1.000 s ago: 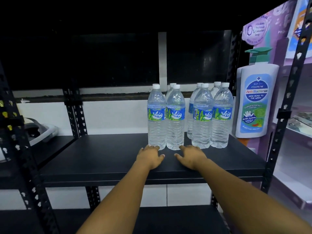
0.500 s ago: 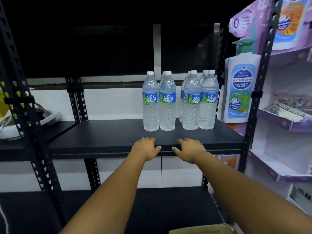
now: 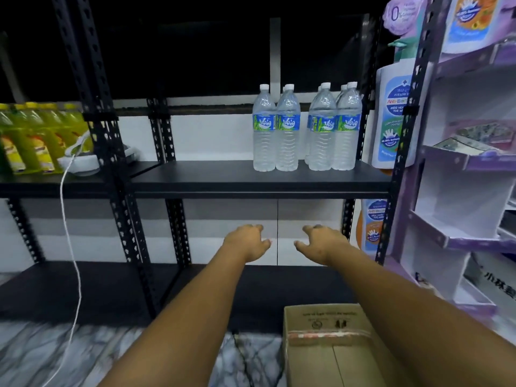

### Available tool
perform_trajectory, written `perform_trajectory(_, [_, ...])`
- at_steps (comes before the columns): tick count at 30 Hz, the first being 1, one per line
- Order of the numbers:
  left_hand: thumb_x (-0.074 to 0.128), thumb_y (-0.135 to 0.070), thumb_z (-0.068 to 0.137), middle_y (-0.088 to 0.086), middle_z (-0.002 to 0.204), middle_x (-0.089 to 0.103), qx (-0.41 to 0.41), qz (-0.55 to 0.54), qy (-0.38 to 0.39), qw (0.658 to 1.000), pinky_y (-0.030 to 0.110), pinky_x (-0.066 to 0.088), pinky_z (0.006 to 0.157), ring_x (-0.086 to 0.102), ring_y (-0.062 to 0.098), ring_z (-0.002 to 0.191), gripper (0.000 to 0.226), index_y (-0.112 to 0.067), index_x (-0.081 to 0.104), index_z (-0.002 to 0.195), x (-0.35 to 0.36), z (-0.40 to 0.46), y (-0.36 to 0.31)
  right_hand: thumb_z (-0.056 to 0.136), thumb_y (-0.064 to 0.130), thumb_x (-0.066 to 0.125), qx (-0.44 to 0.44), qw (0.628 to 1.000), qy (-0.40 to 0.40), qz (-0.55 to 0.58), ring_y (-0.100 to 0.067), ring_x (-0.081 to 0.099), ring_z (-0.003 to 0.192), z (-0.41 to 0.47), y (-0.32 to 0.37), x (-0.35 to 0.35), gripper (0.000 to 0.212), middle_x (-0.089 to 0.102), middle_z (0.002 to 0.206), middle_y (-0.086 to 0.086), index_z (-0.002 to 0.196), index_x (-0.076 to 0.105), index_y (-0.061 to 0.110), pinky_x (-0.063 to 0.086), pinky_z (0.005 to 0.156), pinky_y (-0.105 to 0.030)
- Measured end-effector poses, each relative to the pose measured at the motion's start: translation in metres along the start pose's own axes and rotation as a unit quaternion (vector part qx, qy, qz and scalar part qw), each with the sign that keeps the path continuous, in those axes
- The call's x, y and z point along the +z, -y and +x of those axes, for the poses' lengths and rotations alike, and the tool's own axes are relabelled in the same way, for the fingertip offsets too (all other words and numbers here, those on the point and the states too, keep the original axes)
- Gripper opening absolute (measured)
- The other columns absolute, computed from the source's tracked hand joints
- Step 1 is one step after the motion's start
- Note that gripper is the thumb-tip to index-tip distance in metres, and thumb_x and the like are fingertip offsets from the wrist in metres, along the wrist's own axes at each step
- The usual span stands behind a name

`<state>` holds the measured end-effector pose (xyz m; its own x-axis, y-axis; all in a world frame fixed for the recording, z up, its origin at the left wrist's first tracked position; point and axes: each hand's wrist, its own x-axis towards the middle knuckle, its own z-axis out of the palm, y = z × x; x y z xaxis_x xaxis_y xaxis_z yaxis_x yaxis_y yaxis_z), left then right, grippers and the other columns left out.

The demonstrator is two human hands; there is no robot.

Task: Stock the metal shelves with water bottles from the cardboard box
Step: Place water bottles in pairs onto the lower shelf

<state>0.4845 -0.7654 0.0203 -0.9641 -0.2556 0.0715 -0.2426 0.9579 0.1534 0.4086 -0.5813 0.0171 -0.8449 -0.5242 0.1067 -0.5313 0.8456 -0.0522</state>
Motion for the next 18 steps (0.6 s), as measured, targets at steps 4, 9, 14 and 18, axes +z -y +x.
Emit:
perform_trajectory(4, [0.040,-0.047,0.100,0.011,0.151,0.038,-0.022,-0.013,0.027,0.999,0.043,0.039,0.107,0.039,0.029,0.136,0.059,-0.017,0.030,0.150,0.027,-0.041,0.014,0.095,0.055,0.036,-0.006,0.999,0.032,0.012,-0.030,0.050,0.119,-0.034,0.017,0.028,0.060,0.049,0.136,-0.012,0.142,0.038,0.017,0.042,0.093,-0.040])
perform_trajectory(9, [0.042,-0.048,0.099,0.011,0.148,0.042,-0.044,-0.036,0.052,0.997,0.043,0.040,0.105,0.042,0.030,0.133,0.060,-0.016,0.032,0.149,0.058,-0.077,0.039,0.095,0.058,0.036,-0.025,0.996,0.073,0.042,-0.031,0.051,0.118,-0.055,0.039,0.067,0.062,0.050,0.134,-0.013,0.140,0.038,0.015,0.045,0.093,-0.042])
perform_trajectory(14, [0.041,-0.050,0.099,0.011,0.155,0.032,-0.070,-0.049,0.067,0.994,0.043,0.037,0.109,0.035,0.030,0.139,0.064,-0.017,0.026,0.152,0.087,-0.099,0.071,0.094,0.059,0.038,-0.044,0.990,0.106,0.078,-0.033,0.042,0.131,-0.063,0.068,0.109,0.068,0.040,0.146,-0.015,0.147,0.031,0.017,0.041,0.102,-0.045])
perform_trajectory(18, [0.042,-0.051,0.099,0.013,0.153,0.036,-0.098,-0.063,0.059,0.991,0.043,0.040,0.107,0.039,0.032,0.136,0.065,-0.017,0.028,0.152,0.118,-0.118,0.102,0.093,0.060,0.039,-0.064,0.985,0.126,0.094,-0.032,0.044,0.129,-0.065,0.096,0.143,0.069,0.042,0.144,-0.014,0.147,0.031,0.017,0.042,0.101,-0.043])
